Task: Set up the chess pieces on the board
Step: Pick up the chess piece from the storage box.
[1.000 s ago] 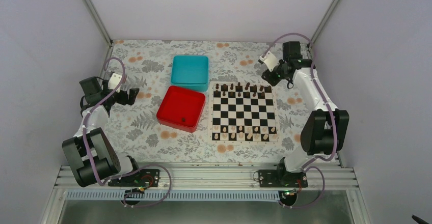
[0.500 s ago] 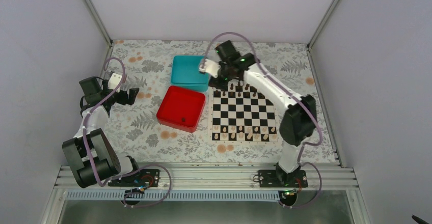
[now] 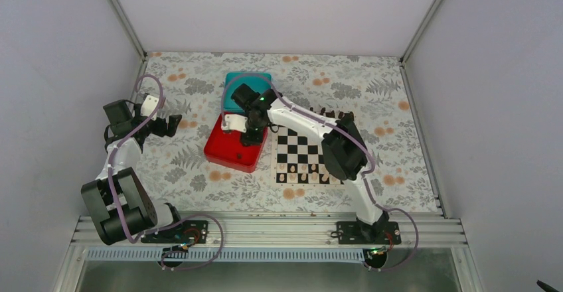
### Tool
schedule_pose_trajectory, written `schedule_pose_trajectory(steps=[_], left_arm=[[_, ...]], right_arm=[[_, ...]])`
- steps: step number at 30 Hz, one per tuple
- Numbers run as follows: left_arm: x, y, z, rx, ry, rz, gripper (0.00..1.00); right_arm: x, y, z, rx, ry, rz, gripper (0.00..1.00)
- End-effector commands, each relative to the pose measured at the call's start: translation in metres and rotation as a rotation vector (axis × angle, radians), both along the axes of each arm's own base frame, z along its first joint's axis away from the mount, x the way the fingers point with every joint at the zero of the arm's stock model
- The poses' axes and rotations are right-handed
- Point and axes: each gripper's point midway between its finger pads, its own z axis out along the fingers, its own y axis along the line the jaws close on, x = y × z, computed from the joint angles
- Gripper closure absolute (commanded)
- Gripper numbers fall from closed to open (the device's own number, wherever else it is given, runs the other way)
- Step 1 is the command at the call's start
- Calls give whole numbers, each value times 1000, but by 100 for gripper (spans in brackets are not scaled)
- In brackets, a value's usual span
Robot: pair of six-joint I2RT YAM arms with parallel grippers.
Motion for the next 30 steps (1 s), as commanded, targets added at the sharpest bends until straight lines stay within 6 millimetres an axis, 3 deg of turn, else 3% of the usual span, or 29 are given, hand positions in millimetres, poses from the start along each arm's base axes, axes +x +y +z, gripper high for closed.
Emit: schedule_pose_trajectory(steps=[1,16,30], left_arm=[[3,0,6,2,-28,-25,0],[4,3,1,3,-13,-18,0],[3,3,3,1,-21,-20,0]], right_arm=[[-21,15,1,-7,26,93,57],[-44,31,-30,-44,90,183,56],[-48,47,-50,-41,85,195,57]])
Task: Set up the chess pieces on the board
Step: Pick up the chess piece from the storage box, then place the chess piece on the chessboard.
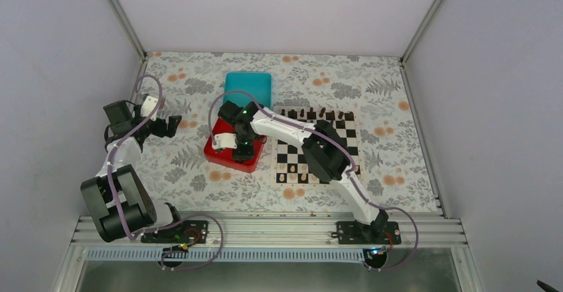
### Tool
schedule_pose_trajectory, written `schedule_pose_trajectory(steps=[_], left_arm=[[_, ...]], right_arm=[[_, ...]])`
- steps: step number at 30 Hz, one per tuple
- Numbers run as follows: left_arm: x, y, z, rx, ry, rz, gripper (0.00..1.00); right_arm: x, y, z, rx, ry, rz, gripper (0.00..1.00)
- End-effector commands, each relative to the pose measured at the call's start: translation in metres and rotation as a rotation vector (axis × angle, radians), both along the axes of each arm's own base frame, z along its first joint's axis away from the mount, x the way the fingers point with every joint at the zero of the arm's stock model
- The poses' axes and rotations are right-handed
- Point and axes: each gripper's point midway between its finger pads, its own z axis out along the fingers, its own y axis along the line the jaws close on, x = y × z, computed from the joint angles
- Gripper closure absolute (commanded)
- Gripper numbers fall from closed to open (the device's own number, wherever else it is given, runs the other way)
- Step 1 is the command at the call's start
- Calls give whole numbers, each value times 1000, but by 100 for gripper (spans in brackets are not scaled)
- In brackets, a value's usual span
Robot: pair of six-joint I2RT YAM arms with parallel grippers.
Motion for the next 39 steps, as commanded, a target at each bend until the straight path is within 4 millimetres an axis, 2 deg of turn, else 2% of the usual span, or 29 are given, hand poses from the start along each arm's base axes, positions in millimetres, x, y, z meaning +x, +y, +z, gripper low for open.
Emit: schedule_pose_trajectory(steps=[1,3,7,12,17,22,26,28,31,34,36,37,39], left_arm=[[3,1,10,10,-40,-24,0],[3,1,9,7,-37,-25,0],[3,1,10,5,-41,-27,0],[2,0,11,3,-42,-29,0],[2,0,13,3,-46,-27,0],[2,0,14,4,-46,-26,0],[2,1,14,4,-46,-25,0],[2,1,15,3,-48,-25,0],[2,1,16,5,-51,-23,0],[2,1,18,7,-54,-21,0],[2,1,19,8,-57,-21,0],[2,1,19,8,-58,-20,0],[2,1,19,6,-58,-21,0]], right_arm=[[0,14,-2,31,-14,18,57],[2,15,-3,24,-23,17,60],[3,14,-2,24,-31,14,79],[15,12,17,45,-91,-14,91],[38,-3,59,77,-160,-73,96],[65,-34,113,131,-193,-170,96],[92,-82,147,160,-205,-283,96],[107,-115,156,155,-215,-353,96],[130,-174,165,156,-227,-480,96],[145,-235,164,145,-245,-603,96],[151,-273,154,129,-251,-679,96],[151,-297,143,110,-237,-730,96],[151,-327,130,100,-223,-794,96]])
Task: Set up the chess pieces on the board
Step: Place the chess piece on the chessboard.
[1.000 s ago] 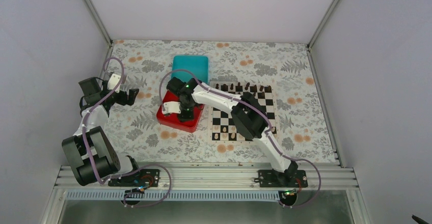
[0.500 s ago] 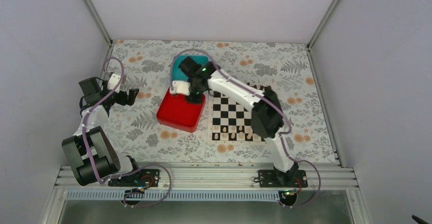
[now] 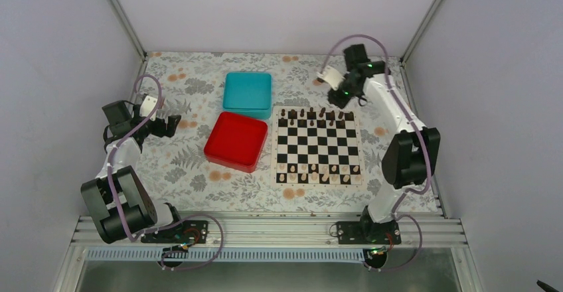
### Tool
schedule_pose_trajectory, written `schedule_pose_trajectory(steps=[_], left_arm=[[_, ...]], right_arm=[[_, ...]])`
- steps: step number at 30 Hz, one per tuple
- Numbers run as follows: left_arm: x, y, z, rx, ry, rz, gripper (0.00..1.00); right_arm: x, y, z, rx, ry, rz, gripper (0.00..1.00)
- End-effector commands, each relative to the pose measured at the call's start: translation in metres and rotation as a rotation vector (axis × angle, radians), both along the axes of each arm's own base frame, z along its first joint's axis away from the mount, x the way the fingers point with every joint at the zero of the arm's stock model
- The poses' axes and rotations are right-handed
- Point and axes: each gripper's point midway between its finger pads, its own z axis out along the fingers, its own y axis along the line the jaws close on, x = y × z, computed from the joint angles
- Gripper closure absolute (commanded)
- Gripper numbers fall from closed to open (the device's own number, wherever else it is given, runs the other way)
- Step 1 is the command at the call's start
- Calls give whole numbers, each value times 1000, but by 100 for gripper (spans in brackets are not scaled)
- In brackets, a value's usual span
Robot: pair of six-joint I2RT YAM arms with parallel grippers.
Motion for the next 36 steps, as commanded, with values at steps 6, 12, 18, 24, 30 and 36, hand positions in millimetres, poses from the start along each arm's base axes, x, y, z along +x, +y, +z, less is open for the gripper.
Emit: schedule_pose_trajectory(steps=[6,12,18,24,30,36], left_arm=[[3,-1,17,2,-48,-23,0],[3,-1,17,5,-49,-22,0],[2,-1,16,6,-49,-20,0],[3,0,15,5,-44,-18,0],[3,0,13,4,-39,-19,0],[3,0,12,3,-38,-19,0]], right_arm=[[-11,-102,-62,21,88,-197,95],[-5,-124,-92,30,102,-252,94],[0,-136,-122,40,137,-287,93],[2,-135,-138,50,164,-289,94],[5,-134,-149,54,180,-290,94],[5,-136,-157,47,193,-292,94]])
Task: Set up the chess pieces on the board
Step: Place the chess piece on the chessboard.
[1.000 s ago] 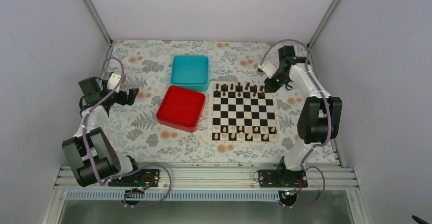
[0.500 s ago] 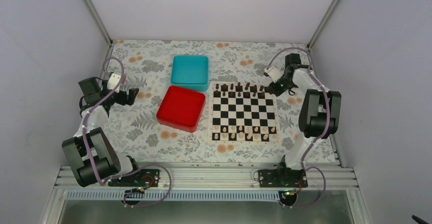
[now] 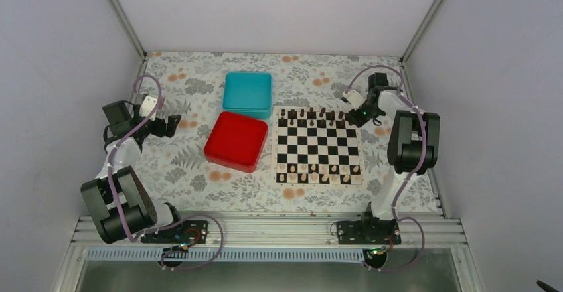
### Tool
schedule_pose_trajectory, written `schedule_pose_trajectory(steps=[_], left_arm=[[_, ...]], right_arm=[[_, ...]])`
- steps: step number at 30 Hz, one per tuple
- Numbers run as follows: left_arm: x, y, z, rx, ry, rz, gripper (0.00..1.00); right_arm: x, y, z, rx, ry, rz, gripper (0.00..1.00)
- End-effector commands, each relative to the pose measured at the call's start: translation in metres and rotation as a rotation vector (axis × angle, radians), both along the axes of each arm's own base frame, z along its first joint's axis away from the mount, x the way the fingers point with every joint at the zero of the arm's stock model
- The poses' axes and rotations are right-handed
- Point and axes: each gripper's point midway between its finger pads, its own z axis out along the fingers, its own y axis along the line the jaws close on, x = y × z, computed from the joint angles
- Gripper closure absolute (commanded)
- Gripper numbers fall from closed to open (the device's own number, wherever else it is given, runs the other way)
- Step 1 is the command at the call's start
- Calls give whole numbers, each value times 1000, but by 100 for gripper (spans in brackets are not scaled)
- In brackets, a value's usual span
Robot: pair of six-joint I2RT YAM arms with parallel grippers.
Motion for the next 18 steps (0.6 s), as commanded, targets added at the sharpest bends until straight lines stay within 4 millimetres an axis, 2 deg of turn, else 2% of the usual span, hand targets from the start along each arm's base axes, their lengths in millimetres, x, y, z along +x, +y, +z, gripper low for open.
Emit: schedule_pose_trajectory(steps=[1,10,14,16,18], left_arm=[[3,0,11,2,-33,-20,0],[3,-1,10,-1,-31,-27,0],[3,-1,10,-1,-32,-28,0],[3,-1,11,-1,-34,-28,0],[3,-1,12,0,-35,-26,0]], right_arm=[[3,0,-9,19,5,6,93],[0,-2,-17,7,24,7,90],[-1,-3,-13,2,15,7,78],[-1,-2,-4,6,-3,9,74],[-2,-1,11,9,-27,13,65]])
